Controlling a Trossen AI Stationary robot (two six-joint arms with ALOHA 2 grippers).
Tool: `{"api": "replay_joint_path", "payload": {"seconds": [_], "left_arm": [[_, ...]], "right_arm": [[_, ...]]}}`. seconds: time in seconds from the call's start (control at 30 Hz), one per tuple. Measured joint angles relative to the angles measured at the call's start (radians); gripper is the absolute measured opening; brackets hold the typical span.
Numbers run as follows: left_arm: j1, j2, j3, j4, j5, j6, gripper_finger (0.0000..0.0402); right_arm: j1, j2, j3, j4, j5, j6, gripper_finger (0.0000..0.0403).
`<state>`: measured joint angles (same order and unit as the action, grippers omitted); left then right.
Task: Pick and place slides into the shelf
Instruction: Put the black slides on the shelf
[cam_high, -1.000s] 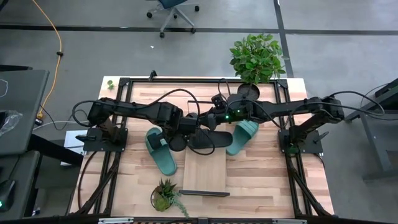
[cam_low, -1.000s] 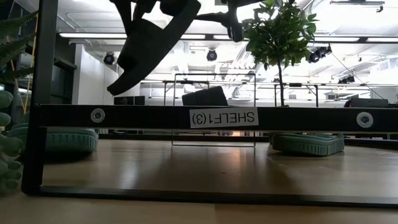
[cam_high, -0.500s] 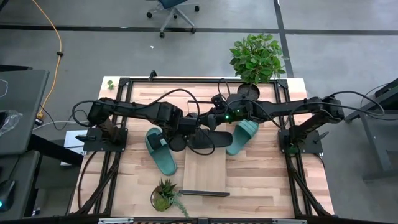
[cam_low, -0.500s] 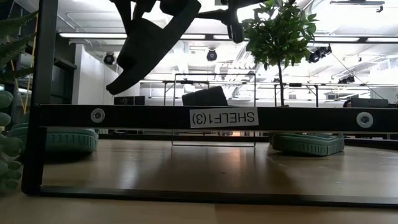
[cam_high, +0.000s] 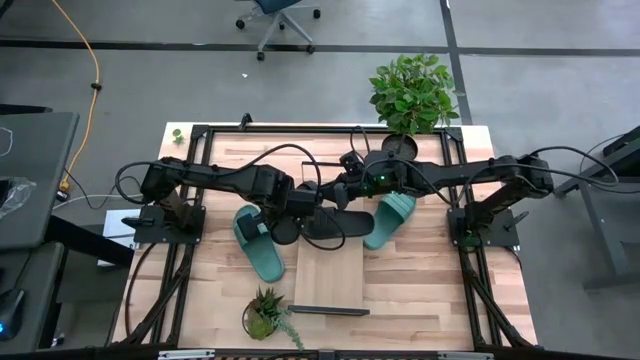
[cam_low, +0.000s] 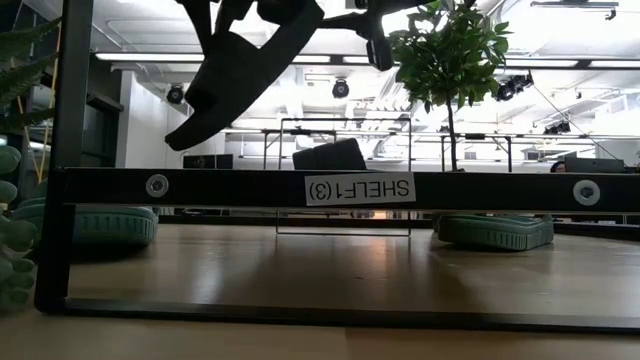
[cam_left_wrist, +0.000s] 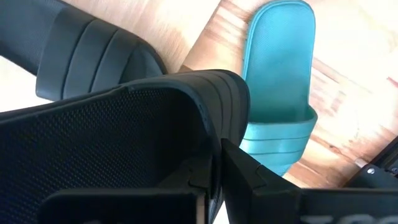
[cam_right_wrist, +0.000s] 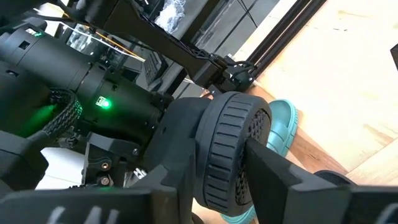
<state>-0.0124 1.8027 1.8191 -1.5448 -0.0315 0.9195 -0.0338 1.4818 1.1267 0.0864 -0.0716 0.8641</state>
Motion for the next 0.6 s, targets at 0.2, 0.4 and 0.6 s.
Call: {"api": "replay_joint_path", "payload": {"seconds": [0.2, 0.4, 0.6], "left_arm": [[0.000, 0.000, 0.000, 0.000, -0.003, 0.000, 0.0004], [0.000, -0.001, 0.000, 0.007, -0.006, -0.008, 0.0020], [0.000, -0.002, 0.014, 0.013, -0.040, -0.011, 0.0057]], "right_arm": [[0.000, 0.000, 0.000, 0.000, 0.000, -0.001, 0.0077], [0.000, -0.001, 0.000, -0.017, 0.016, 0.004, 0.0072], [0.000, 0.000, 0.000, -0.080, 0.029, 0.008, 0.0071]]}}
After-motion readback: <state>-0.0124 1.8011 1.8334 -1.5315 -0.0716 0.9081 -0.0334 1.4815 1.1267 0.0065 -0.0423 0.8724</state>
